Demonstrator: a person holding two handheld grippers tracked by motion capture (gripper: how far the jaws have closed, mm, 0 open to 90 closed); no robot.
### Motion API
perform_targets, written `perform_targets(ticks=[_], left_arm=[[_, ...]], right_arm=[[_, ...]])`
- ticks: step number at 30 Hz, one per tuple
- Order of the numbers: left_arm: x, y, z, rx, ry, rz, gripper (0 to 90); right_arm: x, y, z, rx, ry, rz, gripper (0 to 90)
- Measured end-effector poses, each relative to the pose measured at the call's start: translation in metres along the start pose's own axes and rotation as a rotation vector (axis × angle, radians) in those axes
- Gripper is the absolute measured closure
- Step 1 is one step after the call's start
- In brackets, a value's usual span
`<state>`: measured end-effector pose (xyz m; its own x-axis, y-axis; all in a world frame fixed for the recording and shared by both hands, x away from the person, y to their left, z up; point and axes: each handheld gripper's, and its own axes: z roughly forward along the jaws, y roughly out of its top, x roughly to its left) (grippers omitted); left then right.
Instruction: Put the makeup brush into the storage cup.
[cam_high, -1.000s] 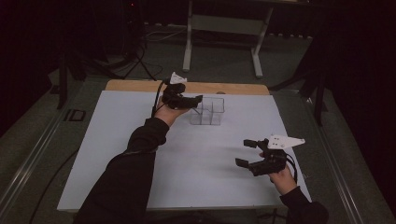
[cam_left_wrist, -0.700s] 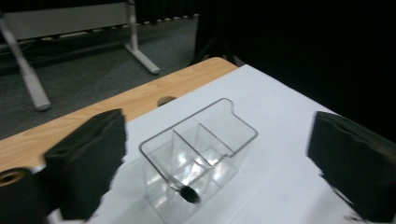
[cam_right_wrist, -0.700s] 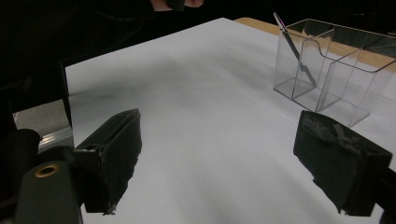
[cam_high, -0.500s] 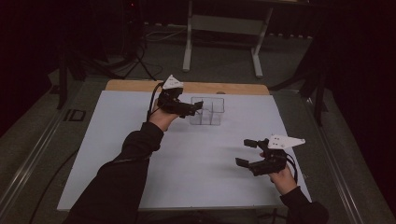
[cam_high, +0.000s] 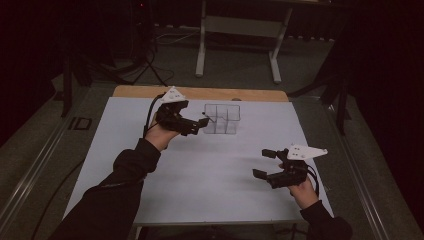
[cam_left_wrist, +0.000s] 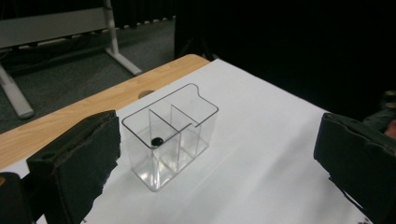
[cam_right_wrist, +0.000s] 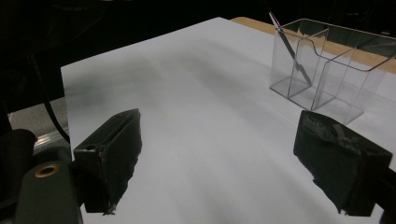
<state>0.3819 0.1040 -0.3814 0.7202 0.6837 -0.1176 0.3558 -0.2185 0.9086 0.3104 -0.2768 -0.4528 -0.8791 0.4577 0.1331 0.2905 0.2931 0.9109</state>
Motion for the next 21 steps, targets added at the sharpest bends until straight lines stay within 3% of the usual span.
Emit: perform_targets(ticks=[10,21], left_arm=[[-0.010,-0.013,-0.024,-0.004,-0.021,0.006,1.2],[-0.025,-0.035,-0.034,-0.004,-0.060,0.029,1.2]], right_arm=[[0.001,0.000,0.002,0.000,0.004,0.000,14.8],[0.000,0.000,0.002,0.004,0.003,-0.004,14.8]])
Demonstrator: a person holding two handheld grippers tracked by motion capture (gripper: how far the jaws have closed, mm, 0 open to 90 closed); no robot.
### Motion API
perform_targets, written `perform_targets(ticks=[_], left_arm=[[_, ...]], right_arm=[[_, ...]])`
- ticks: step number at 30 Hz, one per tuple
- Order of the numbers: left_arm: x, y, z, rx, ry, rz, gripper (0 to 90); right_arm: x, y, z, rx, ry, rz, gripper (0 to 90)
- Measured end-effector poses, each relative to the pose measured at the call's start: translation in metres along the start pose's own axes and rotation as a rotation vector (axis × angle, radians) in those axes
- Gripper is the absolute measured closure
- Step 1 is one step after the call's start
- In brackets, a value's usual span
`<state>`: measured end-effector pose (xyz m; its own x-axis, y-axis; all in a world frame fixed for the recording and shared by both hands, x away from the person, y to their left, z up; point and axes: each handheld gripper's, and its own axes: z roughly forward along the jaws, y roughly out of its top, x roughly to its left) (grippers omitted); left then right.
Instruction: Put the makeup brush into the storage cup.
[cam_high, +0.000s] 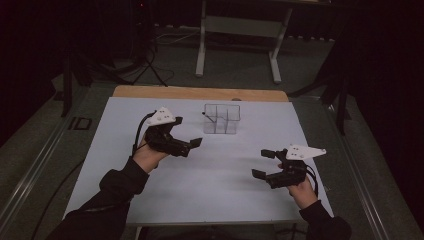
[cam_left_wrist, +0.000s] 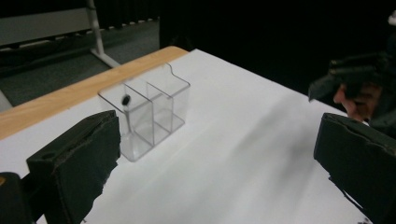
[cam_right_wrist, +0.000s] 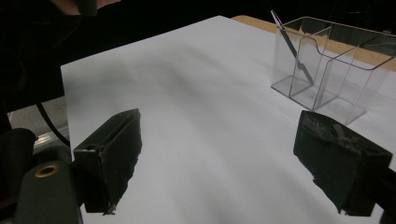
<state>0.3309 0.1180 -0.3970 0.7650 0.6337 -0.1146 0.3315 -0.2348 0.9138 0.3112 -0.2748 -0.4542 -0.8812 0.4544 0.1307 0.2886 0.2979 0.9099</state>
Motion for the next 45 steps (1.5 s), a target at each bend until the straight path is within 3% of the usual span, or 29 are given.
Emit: perform_targets(ticks=[6,22,29,41,45], left_arm=[[-0.007,-0.018,-0.003,-0.016,-0.018,-0.011,1.2],[-0.021,-0.065,-0.012,0.004,-0.066,-0.003,1.2],[-0.021,-0.076,-0.020,-0.001,-0.048,0.014,1.2],[-0.011,-0.107,-0.020,0.013,-0.011,-0.019,1.2],[-0.008,-0.104,-0.022,-0.003,-0.002,-0.005,1.2]], right_arm=[[0.001,-0.001,0.001,0.009,-0.002,0.000,14.8],[0.001,-0.001,0.002,0.011,0.000,-0.001,14.8],[0.002,-0.001,0.004,0.017,0.002,-0.003,14.8],[0.002,-0.003,0.005,0.032,0.002,-0.011,14.8],[0.001,-0.004,0.004,0.031,-0.003,-0.010,14.8]])
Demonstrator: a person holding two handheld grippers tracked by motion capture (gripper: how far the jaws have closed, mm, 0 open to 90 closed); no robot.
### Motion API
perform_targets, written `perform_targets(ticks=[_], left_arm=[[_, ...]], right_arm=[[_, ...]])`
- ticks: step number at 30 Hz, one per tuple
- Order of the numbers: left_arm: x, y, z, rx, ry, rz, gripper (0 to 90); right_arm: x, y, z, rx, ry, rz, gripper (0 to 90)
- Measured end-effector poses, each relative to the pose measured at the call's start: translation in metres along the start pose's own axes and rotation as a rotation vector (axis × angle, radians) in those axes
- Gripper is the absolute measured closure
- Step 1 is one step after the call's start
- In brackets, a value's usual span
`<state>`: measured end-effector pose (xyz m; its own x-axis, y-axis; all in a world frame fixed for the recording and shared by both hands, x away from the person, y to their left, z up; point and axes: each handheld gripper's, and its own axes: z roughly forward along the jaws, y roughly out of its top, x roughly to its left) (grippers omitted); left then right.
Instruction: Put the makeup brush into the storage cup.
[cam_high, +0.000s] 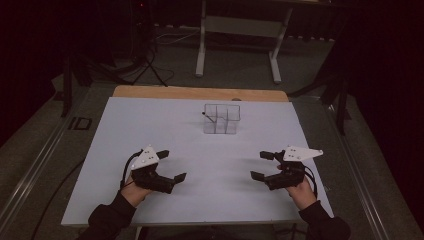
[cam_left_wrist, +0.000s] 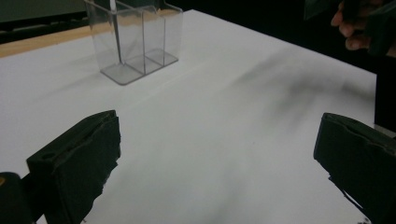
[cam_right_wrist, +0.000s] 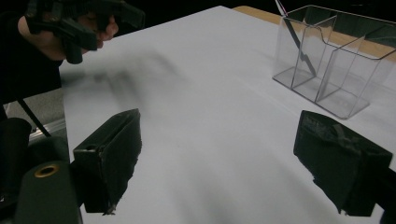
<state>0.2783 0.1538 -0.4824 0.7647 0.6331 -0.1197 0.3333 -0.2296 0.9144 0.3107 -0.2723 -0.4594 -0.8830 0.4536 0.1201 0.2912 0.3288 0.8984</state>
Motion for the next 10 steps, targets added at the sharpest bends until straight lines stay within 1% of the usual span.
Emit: perform_targets(ticks=[2,3,5,8,10], left_arm=[[0.0003,0.0020,-0.0018,-0.008,0.006,0.013,1.2],[0.0009,0.0017,-0.0024,-0.018,0.007,0.011,1.2],[0.0027,0.0000,-0.0028,-0.030,0.002,-0.010,1.2],[0.0037,-0.0026,-0.0026,-0.037,0.005,-0.018,1.2],[0.0040,-0.0032,-0.0024,-0.034,0.008,-0.013,1.2]], right_arm=[[-0.0004,-0.0004,-0.0003,-0.002,0.001,0.003,14.8],[-0.0004,-0.0005,-0.0004,-0.001,0.001,0.002,14.8],[-0.0004,-0.0008,-0.0003,0.003,0.001,0.004,14.8],[-0.0003,-0.0013,0.0001,0.005,0.002,0.002,14.8],[0.0001,-0.0017,0.0003,0.009,0.003,0.002,14.8]])
